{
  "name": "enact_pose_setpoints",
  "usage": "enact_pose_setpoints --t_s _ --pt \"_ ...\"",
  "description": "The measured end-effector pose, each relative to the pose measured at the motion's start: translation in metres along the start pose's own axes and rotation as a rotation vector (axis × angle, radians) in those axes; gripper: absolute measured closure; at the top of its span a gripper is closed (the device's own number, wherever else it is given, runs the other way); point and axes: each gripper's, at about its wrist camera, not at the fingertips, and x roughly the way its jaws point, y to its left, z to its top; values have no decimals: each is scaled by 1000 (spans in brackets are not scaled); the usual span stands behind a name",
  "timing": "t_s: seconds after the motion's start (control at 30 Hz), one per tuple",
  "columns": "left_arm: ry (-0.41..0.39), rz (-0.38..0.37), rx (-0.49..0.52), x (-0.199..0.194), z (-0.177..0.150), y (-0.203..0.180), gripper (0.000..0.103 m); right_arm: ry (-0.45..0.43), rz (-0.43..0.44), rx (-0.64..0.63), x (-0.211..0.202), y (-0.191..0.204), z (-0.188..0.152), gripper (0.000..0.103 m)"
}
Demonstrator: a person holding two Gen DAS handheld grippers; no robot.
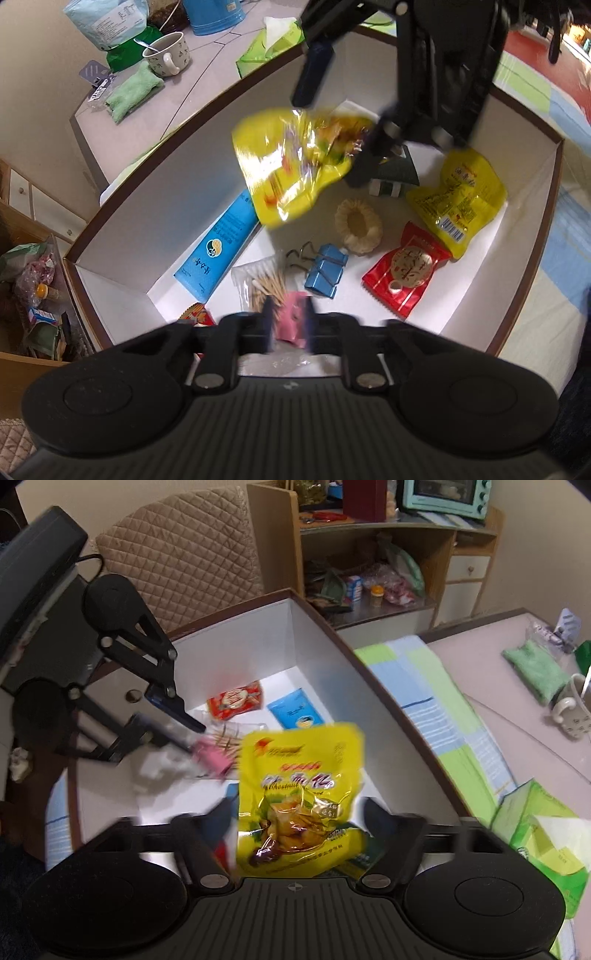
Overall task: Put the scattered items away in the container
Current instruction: 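Open both tools to drop the pink binder clip and yellow packet into the box, then lift both open tools up and away from the box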
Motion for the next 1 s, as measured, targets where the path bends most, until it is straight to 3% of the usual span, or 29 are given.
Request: enact_pose_setpoints --t_s 0.33,0.43,0.6,1.0 --pt "5 13 -10 -7 3 0 58 50 25 14 -9 -1 -11 2" --pt "17 16 -9 -7 3 -3 54 67 28 10 -11 1 -17 2" --pt "23 36 -12 -9 3 -7 38 86 31 12 -14 5 -25 2" --pt "16 79 -33 -22 0 -15 28 89 20 37 -25 15 -40 2"
